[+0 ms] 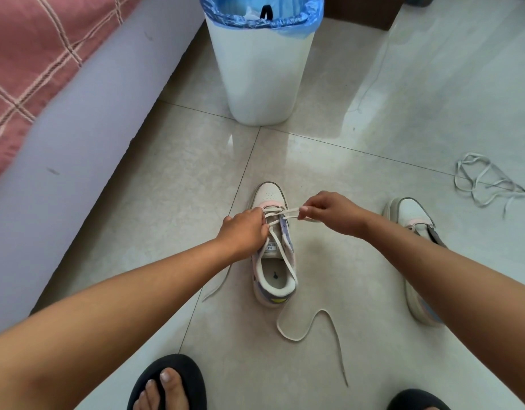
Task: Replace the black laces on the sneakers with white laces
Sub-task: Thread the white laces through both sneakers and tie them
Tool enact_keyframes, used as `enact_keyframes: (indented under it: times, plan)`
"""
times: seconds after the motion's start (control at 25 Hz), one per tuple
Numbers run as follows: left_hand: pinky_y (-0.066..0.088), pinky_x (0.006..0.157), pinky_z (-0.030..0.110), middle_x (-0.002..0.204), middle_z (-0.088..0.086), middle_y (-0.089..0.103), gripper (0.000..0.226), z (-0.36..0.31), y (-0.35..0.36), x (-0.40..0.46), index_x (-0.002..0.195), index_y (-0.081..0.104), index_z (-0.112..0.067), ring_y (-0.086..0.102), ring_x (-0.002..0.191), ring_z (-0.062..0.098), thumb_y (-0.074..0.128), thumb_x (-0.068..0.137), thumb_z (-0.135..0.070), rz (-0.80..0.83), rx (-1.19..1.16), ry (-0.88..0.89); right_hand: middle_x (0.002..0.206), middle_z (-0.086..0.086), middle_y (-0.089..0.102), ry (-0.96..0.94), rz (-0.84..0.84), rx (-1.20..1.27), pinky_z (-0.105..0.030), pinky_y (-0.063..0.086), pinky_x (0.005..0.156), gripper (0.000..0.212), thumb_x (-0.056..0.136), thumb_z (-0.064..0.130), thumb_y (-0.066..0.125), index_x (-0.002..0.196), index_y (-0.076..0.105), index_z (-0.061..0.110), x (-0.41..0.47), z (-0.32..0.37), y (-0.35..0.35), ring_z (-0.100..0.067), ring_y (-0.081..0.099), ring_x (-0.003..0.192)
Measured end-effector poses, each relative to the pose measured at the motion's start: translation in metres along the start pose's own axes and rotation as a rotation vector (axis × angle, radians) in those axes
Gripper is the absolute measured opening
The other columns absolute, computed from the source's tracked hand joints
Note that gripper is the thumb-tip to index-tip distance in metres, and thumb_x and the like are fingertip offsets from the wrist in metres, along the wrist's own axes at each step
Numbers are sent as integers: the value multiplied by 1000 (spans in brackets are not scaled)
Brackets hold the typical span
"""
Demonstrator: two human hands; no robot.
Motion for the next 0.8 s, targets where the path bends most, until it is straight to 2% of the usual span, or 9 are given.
enact_keyframes:
  times: [0.04,0.12,0.24,0.32,0.48,0.52,0.6,0.68,0.8]
  plan:
    - [34,90,39,108,6,56,11,0,0,0,92,39,-19,52,99,25,36,98,-27,-1,-3,0,95,-23,60,24,-33,82,-27,36,69,22,95,25,54,86,71,14,1,-2,-3,-29,50,80]
    - [34,91,39,109,6,56,11,0,0,0,94,40,-18,52,100,25,35,99,-26,-1,-4,1,105,-17,65,103,-80,354,-28,41,75,20,94,22,56,82,70,17,0,-9,-6,-20,53,89]
    - [34,91,39,109,6,56,11,-1,0,-1,93,38,-19,51,101,26,35,99,-27,-4,1,3,100,-3,64,198,-132,556,-31,45,79,17,93,24,58,80,68,18,1,-20,-10,-14,52,90]
    - [34,91,39,109,6,57,11,0,0,-1,93,38,-19,52,101,27,35,100,-27,-1,-4,0,92,0,60,231,-133,600,-31,44,78,20,94,25,56,81,68,16,2,-24,-11,-12,51,85]
    - [35,88,37,107,7,59,13,1,2,-2,96,42,-17,53,98,27,34,100,-28,-14,-21,-21,78,-4,50,382,-23,1104,-27,52,66,23,99,13,44,83,60,5,2,-28,9,-10,48,61]
    - [36,86,37,107,7,60,16,2,1,-2,99,44,-16,53,97,27,34,100,-29,-29,-33,-32,75,-5,47,419,3,1136,-26,54,62,23,99,10,43,84,58,2,1,-29,14,-9,46,54]
    - [39,83,37,107,7,60,22,6,-5,-1,104,48,-14,55,97,26,36,100,-31,-83,-82,-66,71,-4,43,459,65,973,-24,55,58,22,98,11,46,85,60,0,-1,-34,19,-7,41,45]
    - [41,80,36,105,5,61,22,7,-9,1,104,50,-15,56,95,25,42,98,-34,-112,-121,-83,67,-2,44,436,130,747,-26,52,63,18,95,14,53,87,65,4,-3,-36,21,-8,39,48]
    - [40,76,34,100,2,61,23,7,-6,1,100,51,-17,56,93,24,50,93,-39,-89,-118,-118,66,0,48,374,171,539,-28,48,64,11,92,17,58,87,66,11,-3,-33,21,-11,40,54]
Point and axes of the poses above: each hand's wrist, its own x-axis towards the middle knuckle, its own y-axis out of the palm, z = x × y, the point moved 7 cm from there along x, towards the middle knuckle
